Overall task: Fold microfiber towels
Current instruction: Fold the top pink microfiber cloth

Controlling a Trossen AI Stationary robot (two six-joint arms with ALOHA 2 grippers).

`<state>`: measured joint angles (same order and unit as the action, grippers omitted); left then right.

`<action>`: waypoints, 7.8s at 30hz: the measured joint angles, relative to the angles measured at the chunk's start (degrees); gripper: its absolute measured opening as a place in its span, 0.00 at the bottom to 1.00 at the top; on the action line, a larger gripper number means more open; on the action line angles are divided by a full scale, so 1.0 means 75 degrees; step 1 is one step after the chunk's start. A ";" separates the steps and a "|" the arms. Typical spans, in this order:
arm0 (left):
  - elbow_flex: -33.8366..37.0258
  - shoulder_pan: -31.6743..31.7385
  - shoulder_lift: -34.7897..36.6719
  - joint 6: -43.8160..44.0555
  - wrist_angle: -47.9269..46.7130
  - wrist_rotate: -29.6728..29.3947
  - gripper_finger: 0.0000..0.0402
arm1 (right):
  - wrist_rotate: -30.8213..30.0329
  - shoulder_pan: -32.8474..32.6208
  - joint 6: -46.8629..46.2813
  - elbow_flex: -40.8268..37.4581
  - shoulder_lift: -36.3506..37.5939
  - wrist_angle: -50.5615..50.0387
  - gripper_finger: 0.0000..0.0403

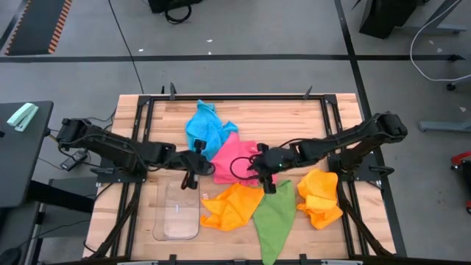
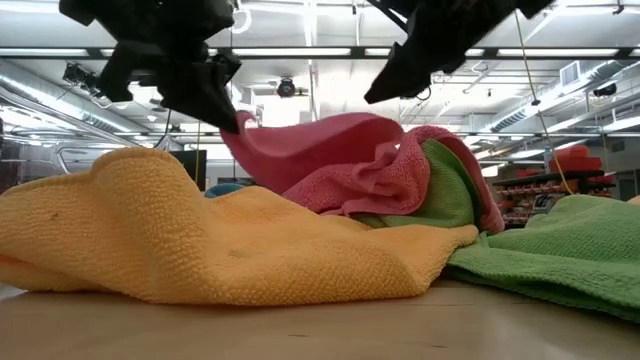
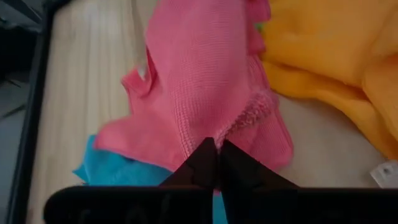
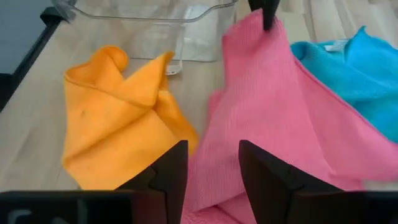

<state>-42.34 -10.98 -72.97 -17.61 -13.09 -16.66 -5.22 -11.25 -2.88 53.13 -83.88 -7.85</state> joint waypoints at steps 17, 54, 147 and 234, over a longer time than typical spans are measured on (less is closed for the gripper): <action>-0.0013 -0.0015 0.0313 0.0273 -0.2197 -0.0031 0.07 | -0.1581 -0.0892 -0.0138 -0.0013 -0.0996 0.0849 0.38; -0.0007 -0.0210 0.1786 0.1303 -0.3548 0.0147 0.02 | -0.3109 -0.1328 0.2760 0.1316 -0.2774 -0.0762 0.33; -0.0004 -0.0266 0.1716 0.1459 -0.2237 0.0145 0.15 | -0.2664 -0.1254 0.2001 0.2724 -0.3035 -0.2995 0.10; -0.1637 0.0333 -0.1878 0.2979 -0.0178 0.1049 0.41 | -0.2706 0.1827 0.0122 0.2954 -0.0061 -0.4227 0.00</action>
<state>-54.61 -8.48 -87.05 4.73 -14.43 -8.79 -25.52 2.45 -1.97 75.29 -84.33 -39.55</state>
